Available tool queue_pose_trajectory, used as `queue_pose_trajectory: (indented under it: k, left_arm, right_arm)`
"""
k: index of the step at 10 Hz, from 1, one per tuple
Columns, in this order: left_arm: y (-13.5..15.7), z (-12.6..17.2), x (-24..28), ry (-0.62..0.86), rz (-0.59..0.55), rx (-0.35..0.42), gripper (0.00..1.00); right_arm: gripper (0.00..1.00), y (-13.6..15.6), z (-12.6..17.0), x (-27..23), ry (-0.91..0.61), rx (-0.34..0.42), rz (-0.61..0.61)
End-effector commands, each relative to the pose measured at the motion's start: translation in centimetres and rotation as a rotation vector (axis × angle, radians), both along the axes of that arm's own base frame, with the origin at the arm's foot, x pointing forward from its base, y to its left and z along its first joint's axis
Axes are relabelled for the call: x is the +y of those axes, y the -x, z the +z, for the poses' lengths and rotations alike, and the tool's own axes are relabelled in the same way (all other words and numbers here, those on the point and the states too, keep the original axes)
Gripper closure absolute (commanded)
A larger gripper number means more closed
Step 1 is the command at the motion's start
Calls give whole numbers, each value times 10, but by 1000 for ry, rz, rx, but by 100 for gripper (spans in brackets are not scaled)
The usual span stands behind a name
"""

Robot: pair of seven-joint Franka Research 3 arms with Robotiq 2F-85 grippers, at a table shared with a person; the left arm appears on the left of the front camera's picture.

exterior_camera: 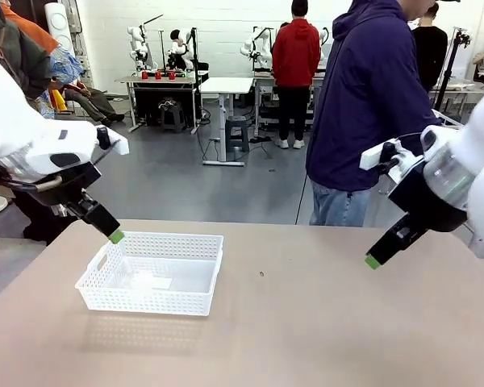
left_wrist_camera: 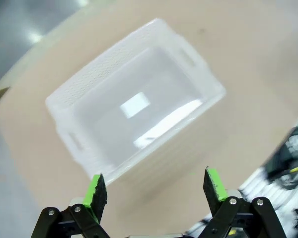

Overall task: Clean and organize the cups into the basket.
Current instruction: Pick up the Organizing basket and move it to the center of the table, then pick up the Reusable plastic cup from the right side of the table and place it inside the Organizing basket.

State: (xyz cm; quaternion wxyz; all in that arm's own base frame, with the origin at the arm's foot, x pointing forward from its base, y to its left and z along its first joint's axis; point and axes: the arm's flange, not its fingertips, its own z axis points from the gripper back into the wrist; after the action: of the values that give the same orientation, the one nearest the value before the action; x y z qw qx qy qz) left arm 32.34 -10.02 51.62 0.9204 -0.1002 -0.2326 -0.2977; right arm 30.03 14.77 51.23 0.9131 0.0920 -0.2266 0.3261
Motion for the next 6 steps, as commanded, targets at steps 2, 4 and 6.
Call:
queue_pose_trajectory:
  k: [2,4,6]
  left_arm:
    - [-24,-8,53,648,69,330,0]
    - [-42,-27,98,837,176,421,0]
    - [-46,-43,148,922,282,430,0]
  right_arm:
    - [0,-11,-13,-85,-688,239,-34]
    - [0,-18,-27,-139,-920,318,-64]
    - [0,-22,-47,-196,-1054,383,-77]
